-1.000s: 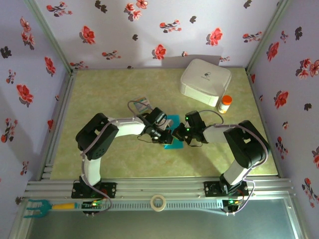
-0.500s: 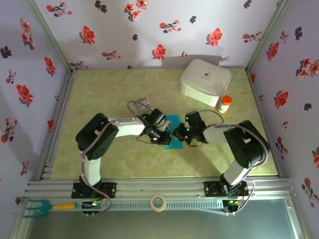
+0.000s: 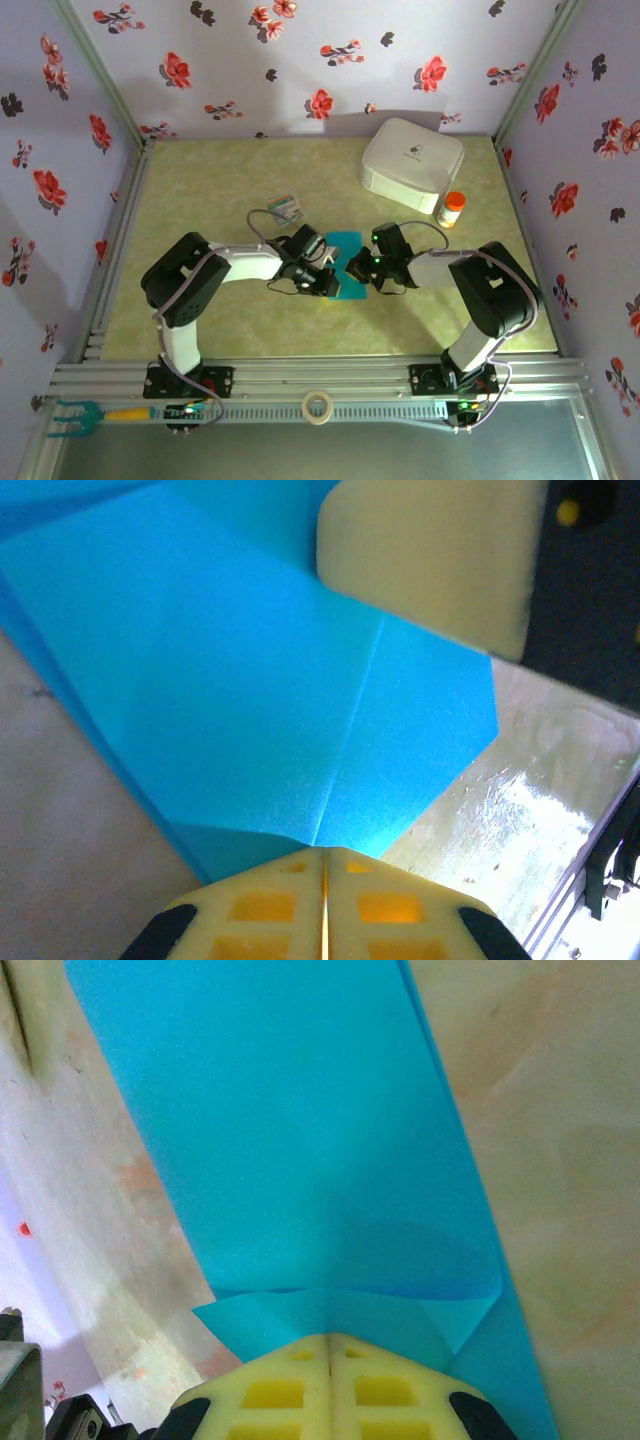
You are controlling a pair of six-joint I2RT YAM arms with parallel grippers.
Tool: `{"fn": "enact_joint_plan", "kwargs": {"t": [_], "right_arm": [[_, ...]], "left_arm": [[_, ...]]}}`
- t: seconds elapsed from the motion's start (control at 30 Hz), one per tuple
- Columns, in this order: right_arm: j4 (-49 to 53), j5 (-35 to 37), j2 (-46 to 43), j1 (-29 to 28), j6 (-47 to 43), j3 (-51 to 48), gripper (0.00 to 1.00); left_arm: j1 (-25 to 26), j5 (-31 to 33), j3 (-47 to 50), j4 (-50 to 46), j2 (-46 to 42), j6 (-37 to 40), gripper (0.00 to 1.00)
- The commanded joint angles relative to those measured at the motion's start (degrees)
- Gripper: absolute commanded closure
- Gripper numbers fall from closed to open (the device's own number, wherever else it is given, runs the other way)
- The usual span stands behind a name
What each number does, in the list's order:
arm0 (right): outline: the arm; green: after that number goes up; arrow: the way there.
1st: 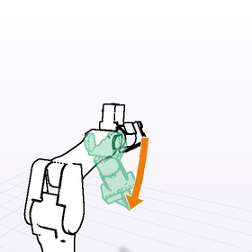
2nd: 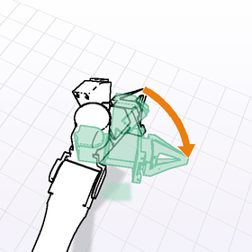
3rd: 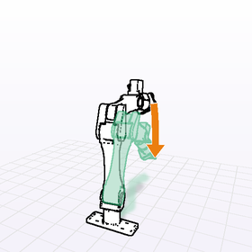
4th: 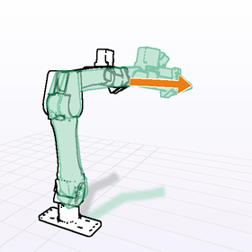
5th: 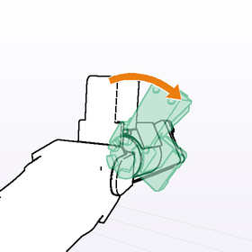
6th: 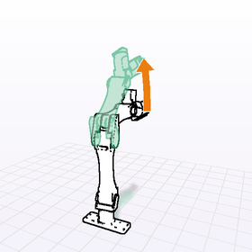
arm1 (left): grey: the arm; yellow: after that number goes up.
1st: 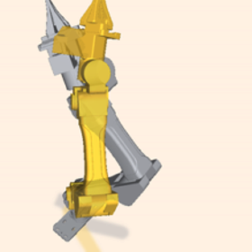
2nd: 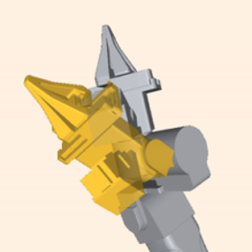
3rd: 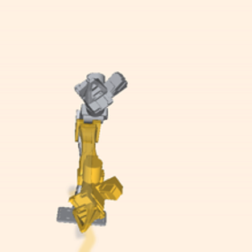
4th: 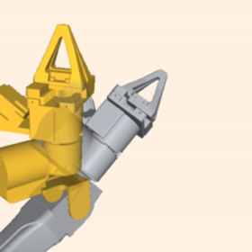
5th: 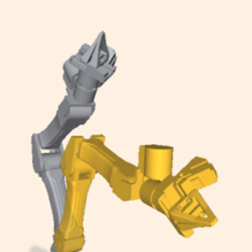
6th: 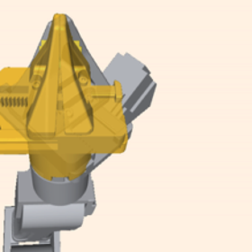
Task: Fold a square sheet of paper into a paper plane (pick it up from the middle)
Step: Fold the triangle a second time at the center of the table.
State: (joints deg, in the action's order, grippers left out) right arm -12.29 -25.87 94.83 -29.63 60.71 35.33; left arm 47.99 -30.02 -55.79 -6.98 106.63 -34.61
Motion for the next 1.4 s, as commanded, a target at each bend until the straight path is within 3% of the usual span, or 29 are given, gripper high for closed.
{"fn": "enact_joint_plan", "kwargs": {"t": [0.0, 0.2, 0.4, 0.57, 0.8, 1.37], "right_arm": [[4.1, 3.8, 0.6, 1.0, 0.5, -2.0, 1.00], [3.8, 3.7, 0.6, 1.0, 0.7, -2.2, 1.00], [3.8, 3.7, 0.4, 1.0, 0.7, -2.1, 1.00], [3.7, 3.7, 0.4, 1.0, 0.9, -2.1, 1.00], [3.4, 3.3, 0.5, 1.0, 0.9, -2.0, 1.00], [5.1, -0.5, -4.7, 0.2, -2.9, 2.0, 1.00]], "left_arm": [[0.2, 0.7, 3.8, -5.0, -2.1, -1.3, 0.91], [0.4, 0.6, 7.1, -2.4, -6.0, -3.1, 0.92], [0.2, -1.2, 4.4, 1.2, -10.6, -3.1, 0.93], [-0.9, -1.2, 0.2, 3.6, -6.0, -4.2, 0.94], [-1.5, 1.2, -6.9, -1.3, 2.9, -2.4, 0.94], [-1.1, 4.1, 3.7, 1.7, 3.1, -5.0, 1.00]]}}
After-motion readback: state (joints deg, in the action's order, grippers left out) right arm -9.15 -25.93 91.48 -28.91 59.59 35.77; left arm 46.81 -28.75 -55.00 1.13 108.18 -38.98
